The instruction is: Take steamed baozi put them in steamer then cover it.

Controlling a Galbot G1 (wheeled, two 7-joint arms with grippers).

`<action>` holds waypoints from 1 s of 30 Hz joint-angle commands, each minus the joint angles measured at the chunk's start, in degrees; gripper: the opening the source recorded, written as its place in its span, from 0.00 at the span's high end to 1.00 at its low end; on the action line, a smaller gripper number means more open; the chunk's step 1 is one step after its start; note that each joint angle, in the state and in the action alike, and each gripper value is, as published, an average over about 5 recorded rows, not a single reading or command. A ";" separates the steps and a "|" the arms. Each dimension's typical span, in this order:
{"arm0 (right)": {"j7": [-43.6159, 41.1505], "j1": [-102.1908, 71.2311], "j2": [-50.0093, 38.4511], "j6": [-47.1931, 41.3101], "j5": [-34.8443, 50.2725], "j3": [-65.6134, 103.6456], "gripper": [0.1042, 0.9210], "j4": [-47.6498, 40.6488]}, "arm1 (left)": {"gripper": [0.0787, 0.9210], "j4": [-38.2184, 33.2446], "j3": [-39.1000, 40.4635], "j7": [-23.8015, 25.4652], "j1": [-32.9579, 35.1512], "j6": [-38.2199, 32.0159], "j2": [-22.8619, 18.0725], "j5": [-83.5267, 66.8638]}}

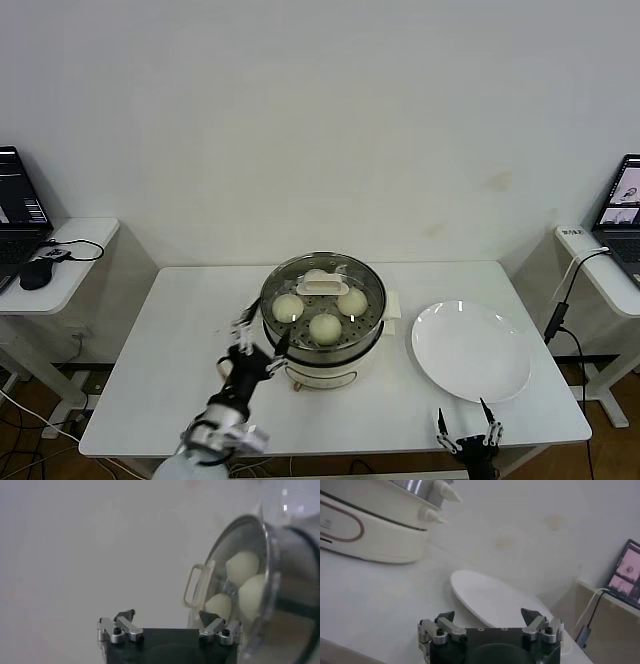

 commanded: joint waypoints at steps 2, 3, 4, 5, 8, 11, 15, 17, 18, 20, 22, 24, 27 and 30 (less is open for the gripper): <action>-1.06 -1.92 -3.46 -0.10 5.88 -2.95 0.12 2.62 | 0.12 2.49 -13.75 -12.40 19.18 -12.29 -1.30 -50.21; -1.32 -2.19 -3.91 -0.39 6.86 -3.27 0.12 3.08 | 0.12 3.97 -14.02 -12.77 19.58 -13.09 -1.53 -50.75; -1.55 -2.43 -4.32 -0.72 7.76 -3.57 0.12 3.54 | 0.12 5.37 -14.30 -13.05 19.94 -13.97 -1.76 -50.99; -1.82 -2.65 -4.67 -1.04 8.62 -3.83 0.12 3.97 | 0.12 6.82 -14.58 -13.18 20.24 -14.85 -1.98 -50.99; -2.63 -3.14 -5.48 -2.10 10.92 -4.53 0.12 5.15 | 0.12 10.03 -15.42 -12.99 20.54 -17.04 -2.52 -51.11; -3.50 -3.76 -6.28 -3.06 12.68 -5.56 0.12 6.55 | 0.12 12.47 -16.59 -10.99 20.05 -19.06 -2.72 -51.58; -4.29 -4.50 -6.80 -3.74 13.71 -6.67 0.12 8.09 | 0.12 13.35 -17.28 -8.75 20.40 -19.19 -2.15 -52.45; -4.62 -4.81 -6.81 -3.91 14.03 -6.93 0.12 8.56 | 0.12 13.31 -17.40 -8.39 20.65 -18.78 -2.08 -53.30; -4.89 -5.00 -6.84 -4.00 14.28 -7.06 0.12 8.83 | 0.12 13.29 -17.45 -8.23 20.73 -18.64 -2.13 -53.71; -5.57 -5.34 -6.91 -4.02 14.61 -7.20 0.12 9.30 | 0.12 13.14 -17.46 -8.02 20.85 -18.46 -2.22 -54.20; -6.26 -5.57 -6.89 -3.77 14.40 -7.08 0.12 9.64 | 0.12 12.85 -17.35 -7.75 20.96 -18.18 -2.30 -54.21; -6.63 -5.67 -6.73 -3.33 13.70 -6.75 0.12 9.78 | 0.12 12.41 -17.15 -7.42 21.09 -17.90 -2.32 -53.70; -6.62 -5.89 -6.47 -3.14 13.16 -6.46 0.12 9.94 | 0.12 11.70 -16.88 -6.95 21.19 -17.56 -2.39 -52.66; -6.61 -6.17 -6.33 -3.21 13.20 -6.44 0.12 10.00 | 0.12 11.49 -16.61 -6.76 21.01 -17.32 -2.61 -51.99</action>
